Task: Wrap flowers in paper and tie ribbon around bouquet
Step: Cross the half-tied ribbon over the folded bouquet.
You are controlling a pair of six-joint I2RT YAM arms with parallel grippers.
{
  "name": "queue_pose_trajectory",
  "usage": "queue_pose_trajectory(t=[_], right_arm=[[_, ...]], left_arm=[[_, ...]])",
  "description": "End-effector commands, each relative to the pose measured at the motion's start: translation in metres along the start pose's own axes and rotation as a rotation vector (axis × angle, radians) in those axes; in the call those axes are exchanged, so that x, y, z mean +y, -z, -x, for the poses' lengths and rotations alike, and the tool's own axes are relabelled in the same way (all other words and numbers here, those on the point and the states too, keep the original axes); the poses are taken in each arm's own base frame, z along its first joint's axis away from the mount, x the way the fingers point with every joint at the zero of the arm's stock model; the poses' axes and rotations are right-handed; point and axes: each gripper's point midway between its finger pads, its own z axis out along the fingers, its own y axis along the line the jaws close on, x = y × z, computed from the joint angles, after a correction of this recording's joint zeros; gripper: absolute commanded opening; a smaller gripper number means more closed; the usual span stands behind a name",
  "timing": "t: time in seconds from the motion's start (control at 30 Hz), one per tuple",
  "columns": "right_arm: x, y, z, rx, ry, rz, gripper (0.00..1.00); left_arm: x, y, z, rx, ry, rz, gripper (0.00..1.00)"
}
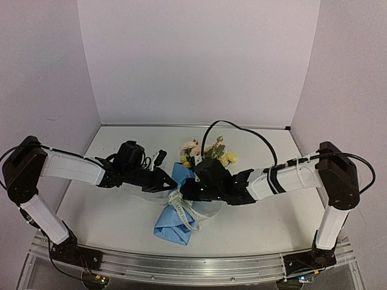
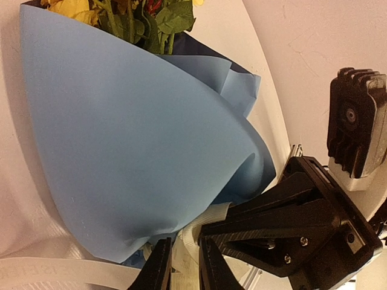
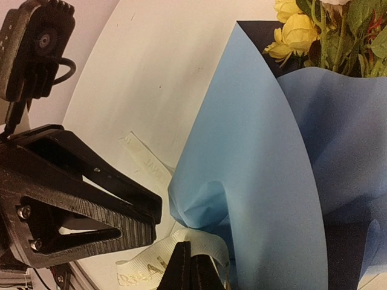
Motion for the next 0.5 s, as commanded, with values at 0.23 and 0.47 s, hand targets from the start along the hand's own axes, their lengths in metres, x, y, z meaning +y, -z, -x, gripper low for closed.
queue_pose_trajectory(t=[0.23, 0.47], right_arm=[[0.019, 0.014, 0.011, -0.066, -0.001, 0.104, 0.00], [0.019, 0.015, 0.011, -0.076, -0.001, 0.114, 0.00]], left_arm=[[0.000, 0.001, -0.019, 0.092, -0.015, -0.018, 0.14], [-0.004, 0.000, -0.029, 0.152, -0.028, -0.050, 0.19]])
